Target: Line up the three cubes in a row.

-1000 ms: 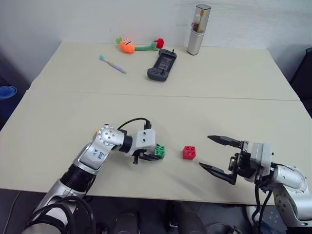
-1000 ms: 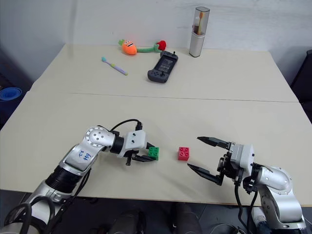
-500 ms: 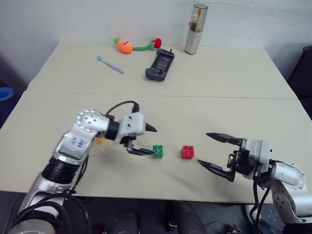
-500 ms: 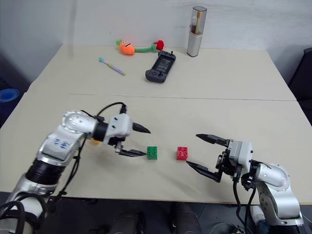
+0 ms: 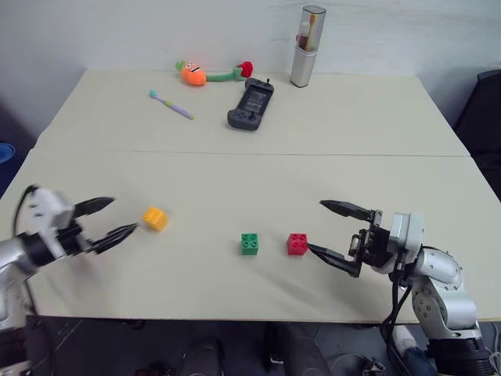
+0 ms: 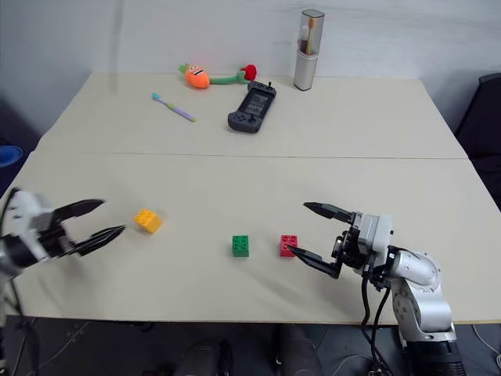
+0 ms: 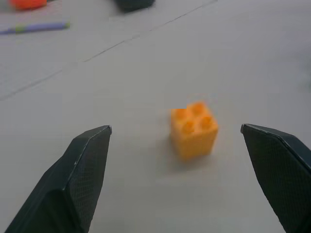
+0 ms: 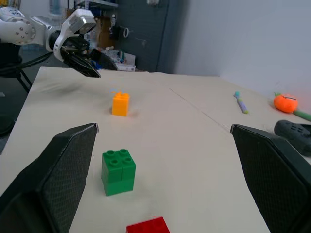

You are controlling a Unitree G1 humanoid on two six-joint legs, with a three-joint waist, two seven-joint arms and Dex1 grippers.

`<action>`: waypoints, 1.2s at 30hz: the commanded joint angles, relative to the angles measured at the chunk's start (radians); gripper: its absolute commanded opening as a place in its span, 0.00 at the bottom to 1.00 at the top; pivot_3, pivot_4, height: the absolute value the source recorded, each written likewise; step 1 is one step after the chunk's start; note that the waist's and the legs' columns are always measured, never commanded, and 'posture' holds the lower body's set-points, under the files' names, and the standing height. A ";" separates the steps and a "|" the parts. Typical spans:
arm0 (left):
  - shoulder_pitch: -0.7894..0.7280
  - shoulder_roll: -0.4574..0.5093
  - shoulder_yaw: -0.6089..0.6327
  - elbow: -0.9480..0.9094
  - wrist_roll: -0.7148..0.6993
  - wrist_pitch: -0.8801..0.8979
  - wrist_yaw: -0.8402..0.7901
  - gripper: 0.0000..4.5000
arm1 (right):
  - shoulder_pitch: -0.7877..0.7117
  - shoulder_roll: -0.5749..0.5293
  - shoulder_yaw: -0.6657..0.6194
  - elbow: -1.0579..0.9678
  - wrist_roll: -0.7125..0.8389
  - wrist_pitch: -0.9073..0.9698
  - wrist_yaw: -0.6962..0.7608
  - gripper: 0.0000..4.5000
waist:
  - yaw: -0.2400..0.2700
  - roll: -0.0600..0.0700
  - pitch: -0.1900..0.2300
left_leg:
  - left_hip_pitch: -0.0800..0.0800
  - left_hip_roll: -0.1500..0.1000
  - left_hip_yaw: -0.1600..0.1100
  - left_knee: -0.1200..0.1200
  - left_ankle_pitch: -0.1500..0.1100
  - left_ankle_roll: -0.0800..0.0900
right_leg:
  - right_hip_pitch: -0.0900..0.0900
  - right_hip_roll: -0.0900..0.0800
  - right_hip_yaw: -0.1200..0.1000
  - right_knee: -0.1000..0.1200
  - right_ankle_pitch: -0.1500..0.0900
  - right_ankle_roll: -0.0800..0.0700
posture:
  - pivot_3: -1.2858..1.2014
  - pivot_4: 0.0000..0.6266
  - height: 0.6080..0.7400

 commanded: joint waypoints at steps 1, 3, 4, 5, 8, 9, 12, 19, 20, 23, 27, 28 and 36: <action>0.118 -0.028 0.126 0.051 -0.021 -0.065 0.051 1.00 | -0.005 0.002 0.025 0.011 -0.043 -0.072 0.034 1.00 | 0.000 0.000 0.000 | 0.001 0.000 0.000 0.000 -0.001 0.000 | 0.000 0.000 0.000 -0.001 0.000 0.000 | 0.52 0.24 1.00; 0.159 -0.046 0.120 0.039 -0.034 -0.069 0.050 1.00 | -0.007 0.015 0.024 0.014 -0.035 -0.070 0.019 1.00 | 0.004 0.000 0.000 | 0.000 0.000 0.000 0.000 -0.002 0.001 | 0.001 -0.001 0.000 -0.002 0.000 0.000 | 0.52 0.24 1.00; 0.172 -0.057 0.110 0.018 -0.042 -0.065 0.051 1.00 | -0.008 0.017 0.025 0.015 -0.034 -0.071 0.016 1.00 | 0.009 0.000 0.000 | 0.000 0.000 0.000 0.000 -0.002 0.002 | 0.001 -0.001 -0.001 -0.002 0.000 0.000 | 0.52 0.24 1.00; 0.176 -0.068 0.101 -0.010 -0.062 -0.040 0.056 1.00 | -0.008 0.017 0.026 0.016 -0.035 -0.071 0.016 1.00 | 0.013 -0.001 -0.001 | 0.000 0.000 0.000 0.000 -0.003 0.002 | 0.000 -0.002 -0.001 -0.001 0.000 0.000 | 0.52 0.24 1.00; 0.156 -0.092 0.046 -0.095 -0.094 0.014 0.082 1.00 | -0.010 0.012 0.027 0.020 -0.033 -0.070 0.019 1.00 | 0.022 -0.002 -0.001 | 0.001 0.000 -0.001 0.000 -0.003 0.002 | 0.001 -0.002 -0.001 -0.001 0.000 0.000 | 0.52 0.24 1.00; 0.136 -0.101 0.022 -0.117 -0.093 0.021 0.104 1.00 | -0.011 0.010 0.027 0.020 -0.032 -0.069 0.020 1.00 | 0.025 -0.002 -0.001 | 0.001 0.000 -0.001 0.000 -0.003 0.002 | 0.001 -0.002 -0.001 -0.001 0.000 0.000 | 0.52 0.24 1.00; 0.054 -0.127 -0.047 -0.158 -0.102 0.067 0.172 1.00 | -0.019 0.002 0.025 0.024 -0.034 -0.065 0.022 1.00 | 0.024 -0.001 -0.001 | 0.001 -0.001 -0.001 0.000 -0.003 0.002 | 0.001 -0.002 -0.001 -0.001 0.000 0.000 | 0.52 0.24 1.00; -0.049 -0.183 -0.186 -0.170 -0.091 0.095 0.228 1.00 | -0.024 -0.011 0.019 0.019 -0.040 -0.063 0.009 1.00 | -0.002 -0.001 -0.001 | 0.002 0.000 0.001 -0.001 -0.001 -0.003 | 0.001 0.000 0.000 0.000 0.000 0.000 | 0.52 0.24 1.00; -0.058 -0.194 -0.204 -0.160 -0.079 0.085 0.241 1.00 | -0.022 -0.011 0.017 0.018 -0.043 -0.065 0.004 1.00 | -0.002 -0.001 -0.001 | 0.002 0.000 0.001 -0.001 -0.001 -0.003 | 0.001 0.000 0.000 0.001 0.000 0.000 | 0.52 0.24 1.00; -0.080 -0.218 -0.244 -0.122 -0.041 0.043 0.277 0.87 | -0.021 -0.013 0.007 0.020 -0.049 -0.071 -0.010 1.00 | -0.001 -0.001 -0.001 | 0.002 0.000 0.001 -0.001 -0.001 -0.003 | 0.001 0.000 0.000 0.001 0.000 0.000 | 0.52 0.24 1.00; -0.096 -0.226 -0.282 -0.082 0.006 -0.017 0.300 0.58 | -0.018 -0.018 0.002 0.017 -0.049 -0.070 -0.015 1.00 | -0.001 -0.001 -0.001 | 0.002 0.000 0.001 -0.001 -0.001 -0.003 | 0.001 0.000 0.000 0.001 0.000 0.000 | 0.52 0.24 1.00; -0.098 -0.221 -0.285 -0.073 0.017 -0.033 0.301 0.50 | -0.016 -0.019 0.001 0.015 -0.049 -0.070 -0.016 1.00 | -0.001 -0.001 -0.001 | 0.002 0.000 0.001 -0.001 -0.001 -0.003 | 0.001 0.000 0.000 0.001 0.000 0.000 | 0.52 0.24 1.00; -0.154 -0.037 -0.417 -0.089 -0.034 -0.015 -0.059 0.33 | 0.001 -0.040 -0.020 0.003 -0.039 -0.059 -0.017 1.00 | 0.000 0.000 0.000 | 0.002 0.000 0.001 -0.001 -0.001 -0.003 | 0.001 0.000 0.000 0.000 0.000 0.000 | 0.52 0.24 1.00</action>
